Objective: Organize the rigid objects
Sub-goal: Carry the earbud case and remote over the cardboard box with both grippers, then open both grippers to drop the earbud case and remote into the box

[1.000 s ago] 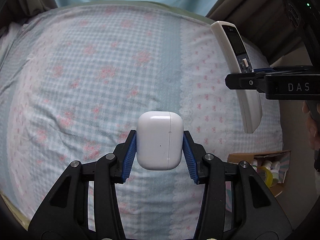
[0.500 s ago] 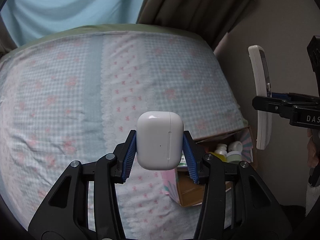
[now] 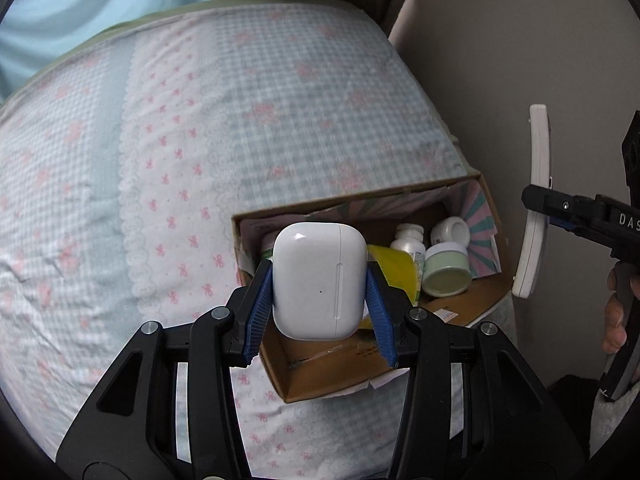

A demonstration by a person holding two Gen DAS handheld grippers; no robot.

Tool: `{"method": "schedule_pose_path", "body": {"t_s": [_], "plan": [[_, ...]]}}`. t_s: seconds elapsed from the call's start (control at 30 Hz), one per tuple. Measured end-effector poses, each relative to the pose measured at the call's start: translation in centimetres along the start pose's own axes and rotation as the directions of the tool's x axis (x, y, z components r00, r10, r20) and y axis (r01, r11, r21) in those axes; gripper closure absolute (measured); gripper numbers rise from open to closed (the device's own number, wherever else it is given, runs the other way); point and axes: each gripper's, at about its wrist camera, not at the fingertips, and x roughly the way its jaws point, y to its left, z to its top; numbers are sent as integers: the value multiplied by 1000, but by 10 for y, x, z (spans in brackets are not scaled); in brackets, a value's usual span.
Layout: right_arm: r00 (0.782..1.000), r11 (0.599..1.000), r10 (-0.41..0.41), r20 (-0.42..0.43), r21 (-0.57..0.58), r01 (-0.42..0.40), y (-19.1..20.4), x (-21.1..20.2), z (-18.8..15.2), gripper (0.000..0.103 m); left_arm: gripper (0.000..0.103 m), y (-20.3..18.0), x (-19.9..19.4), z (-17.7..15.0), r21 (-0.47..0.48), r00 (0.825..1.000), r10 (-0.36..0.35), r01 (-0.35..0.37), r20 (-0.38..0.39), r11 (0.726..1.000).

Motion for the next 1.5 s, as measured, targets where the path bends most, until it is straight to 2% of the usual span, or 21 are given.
{"method": "schedule_pose_path", "body": {"t_s": [0.23,0.4,0.53,0.63,0.7,0.73,0.77,0.83,0.9,1.0,1.2,1.5], "plan": [[994,991,104,28,87,-106,-27,48,-22,48,62,-11,53,-27,20,997,40,-39,-68,999],[985,968,161,59,184,-169,-37,66,-43,48,62,-16,66,-37,60,992,91,-86,-82,995],[987,958,149,68,237,-161,-39,74,-54,48,62,-26,71,-41,141,987,143,-131,-75,981],[990,950,136,41,278,-142,-40,81,-60,46,60,-35,74,-43,196,982,176,-159,-73,968],[994,944,101,33,311,-106,-41,81,-60,39,29,-40,76,-44,225,974,216,-195,-70,955],[996,946,79,33,312,-86,-40,78,-60,23,0,-42,76,-44,236,971,228,-207,-68,949],[999,953,31,25,300,-38,-39,76,-60,1,0,-44,74,-45,243,973,224,-204,-58,948],[996,963,-82,27,258,73,-36,69,-59,0,0,-45,72,-46,248,978,200,-178,-67,952],[992,967,-122,30,230,112,-36,68,-58,0,0,-45,71,-47,253,976,205,-182,-69,950],[993,968,-120,-9,219,119,-41,72,-55,0,0,-43,68,-47,242,975,208,-185,-74,953],[993,967,-116,-23,224,119,-45,74,-57,0,0,-38,56,-47,209,979,191,-174,-66,962],[993,972,-120,-1,206,117,-22,57,-60,0,0,-39,15,-44,190,986,167,-163,-8,968]]}}
